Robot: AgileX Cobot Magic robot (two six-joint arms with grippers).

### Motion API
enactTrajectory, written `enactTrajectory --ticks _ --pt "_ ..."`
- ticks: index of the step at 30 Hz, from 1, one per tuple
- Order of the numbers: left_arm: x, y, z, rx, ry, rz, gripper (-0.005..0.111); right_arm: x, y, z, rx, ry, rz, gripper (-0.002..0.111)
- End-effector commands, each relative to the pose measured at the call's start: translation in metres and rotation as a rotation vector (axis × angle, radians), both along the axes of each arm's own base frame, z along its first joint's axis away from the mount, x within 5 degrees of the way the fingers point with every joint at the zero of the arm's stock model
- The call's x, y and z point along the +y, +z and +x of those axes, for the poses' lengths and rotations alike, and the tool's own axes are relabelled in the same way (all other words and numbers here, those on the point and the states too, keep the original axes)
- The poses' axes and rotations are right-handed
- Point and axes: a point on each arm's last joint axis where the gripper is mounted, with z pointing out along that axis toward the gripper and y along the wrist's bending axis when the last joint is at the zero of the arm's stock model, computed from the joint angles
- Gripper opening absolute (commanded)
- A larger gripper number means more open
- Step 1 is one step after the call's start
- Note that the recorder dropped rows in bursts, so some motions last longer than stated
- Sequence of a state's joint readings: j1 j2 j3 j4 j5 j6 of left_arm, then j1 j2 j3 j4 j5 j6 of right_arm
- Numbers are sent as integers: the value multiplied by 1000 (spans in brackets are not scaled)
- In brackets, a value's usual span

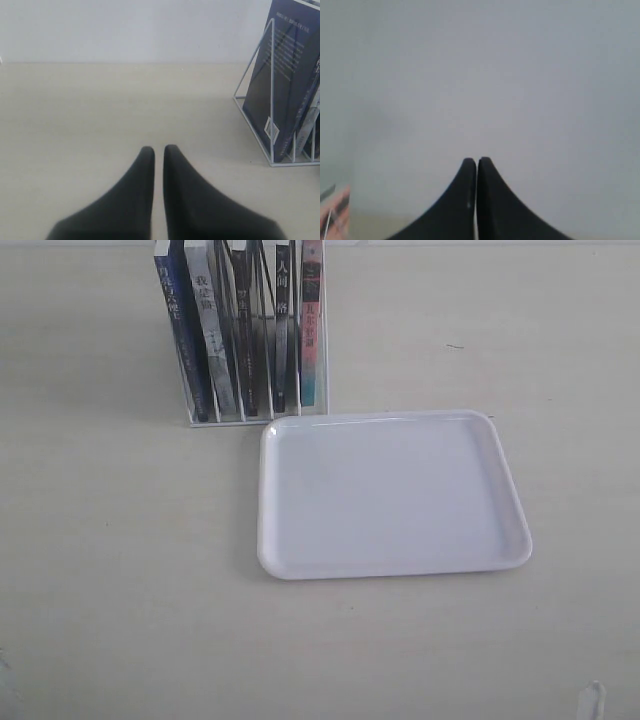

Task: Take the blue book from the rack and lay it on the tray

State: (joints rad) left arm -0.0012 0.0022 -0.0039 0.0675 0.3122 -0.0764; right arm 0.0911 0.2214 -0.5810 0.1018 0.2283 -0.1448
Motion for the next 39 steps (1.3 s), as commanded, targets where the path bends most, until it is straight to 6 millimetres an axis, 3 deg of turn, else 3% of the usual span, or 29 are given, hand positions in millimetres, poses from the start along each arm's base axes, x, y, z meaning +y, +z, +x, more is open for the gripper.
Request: enactTrajectory --ticks 1,6,13,16,21,25,27,31,35,39 --pt "-1 -1 0 -4 -11 4 6 7 -6 31 521 43 -93 0" --pt "-1 -1 0 -4 -11 4 6 9 -6 63 585 38 -69 0" --pt "-1 -1 0 -4 -11 4 6 17 -11 90 632 87 94 0" --pt "-1 -1 0 -4 -11 4 6 29 -17 109 688 183 226 0" --pt "-1 -1 0 -4 -11 4 6 53 -36 158 747 410 253 0" --pt "-1 -1 0 -4 -11 4 6 76 -31 190 790 679 145 0" --pt "-1 -1 0 -4 -11 4 6 88 -23 206 810 715 112 0" --pt "-1 -1 0 -4 -11 4 6 118 8 230 796 601 -87 0" --pt "-1 -1 0 -4 -11 4 6 154 32 236 807 388 -249 0" --pt "-1 -1 0 -4 -11 4 6 185 48 245 892 166 -293 0"
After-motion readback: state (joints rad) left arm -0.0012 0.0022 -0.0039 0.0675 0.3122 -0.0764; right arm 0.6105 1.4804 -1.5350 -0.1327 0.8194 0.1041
